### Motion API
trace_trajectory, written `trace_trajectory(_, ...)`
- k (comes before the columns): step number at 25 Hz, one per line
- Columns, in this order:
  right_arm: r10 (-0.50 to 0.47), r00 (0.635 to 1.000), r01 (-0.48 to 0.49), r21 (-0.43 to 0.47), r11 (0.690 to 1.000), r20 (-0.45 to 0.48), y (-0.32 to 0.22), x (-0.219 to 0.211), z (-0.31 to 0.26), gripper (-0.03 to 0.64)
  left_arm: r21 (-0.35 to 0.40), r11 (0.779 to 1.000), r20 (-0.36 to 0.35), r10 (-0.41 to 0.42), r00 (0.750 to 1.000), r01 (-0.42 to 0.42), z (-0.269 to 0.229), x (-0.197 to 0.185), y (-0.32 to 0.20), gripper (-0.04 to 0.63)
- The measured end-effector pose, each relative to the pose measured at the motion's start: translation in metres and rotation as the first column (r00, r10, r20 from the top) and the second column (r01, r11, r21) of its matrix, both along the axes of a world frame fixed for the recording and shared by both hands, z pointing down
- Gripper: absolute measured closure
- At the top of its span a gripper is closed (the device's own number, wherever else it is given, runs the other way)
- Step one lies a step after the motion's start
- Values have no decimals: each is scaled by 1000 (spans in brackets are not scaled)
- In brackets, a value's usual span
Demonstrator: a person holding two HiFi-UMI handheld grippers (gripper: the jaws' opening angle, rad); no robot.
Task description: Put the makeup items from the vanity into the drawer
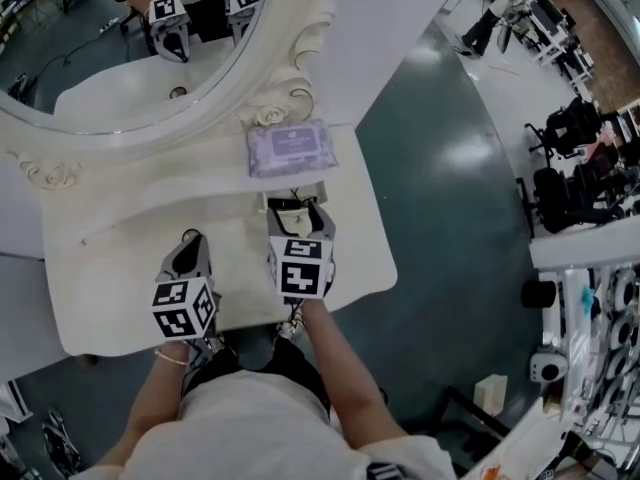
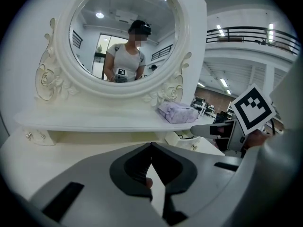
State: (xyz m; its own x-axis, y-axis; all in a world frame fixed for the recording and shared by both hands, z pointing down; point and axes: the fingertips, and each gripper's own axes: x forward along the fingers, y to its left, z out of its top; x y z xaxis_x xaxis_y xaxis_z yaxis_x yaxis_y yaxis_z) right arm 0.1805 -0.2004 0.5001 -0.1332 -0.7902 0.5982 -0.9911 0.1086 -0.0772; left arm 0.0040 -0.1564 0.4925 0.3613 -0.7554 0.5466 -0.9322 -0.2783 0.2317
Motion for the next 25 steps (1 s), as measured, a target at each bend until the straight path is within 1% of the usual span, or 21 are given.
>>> trace_trajectory(2,-5,1000,5,3,1000,16,9,-3,-4,302,5,1000,-5,-2,1000,2,-3,-1,5,592)
trace_trajectory(6,-1,1000,1,24,1000,20,22,-3,-12,305,23,1000,-19,1,1000,0,-12,-2,15,592)
trace_trajectory(9,9,1000,-9,33,999,25,37,-5,-18,321,36,999,-23,7,1000,-6,-17,-4,24,592)
trace_trajectory(11,19,1000,-20,40,999,20,47,-6,-22,360,45,999,-25,11,1000,-10,-20,-6,31,592)
trace_trajectory(14,36,999,-36,50,998,5,62,-8,-27,450,58,998,-29,17,999,-15,-24,-9,41,592)
trace_trajectory(20,48,999,-49,61,997,7,87,-17,-30,555,77,997,-24,24,999,-22,-29,-19,57,592)
trace_trajectory(25,36,999,-37,30,999,26,98,-26,-25,582,88,996,-18,22,1000,-21,-33,-26,59,592)
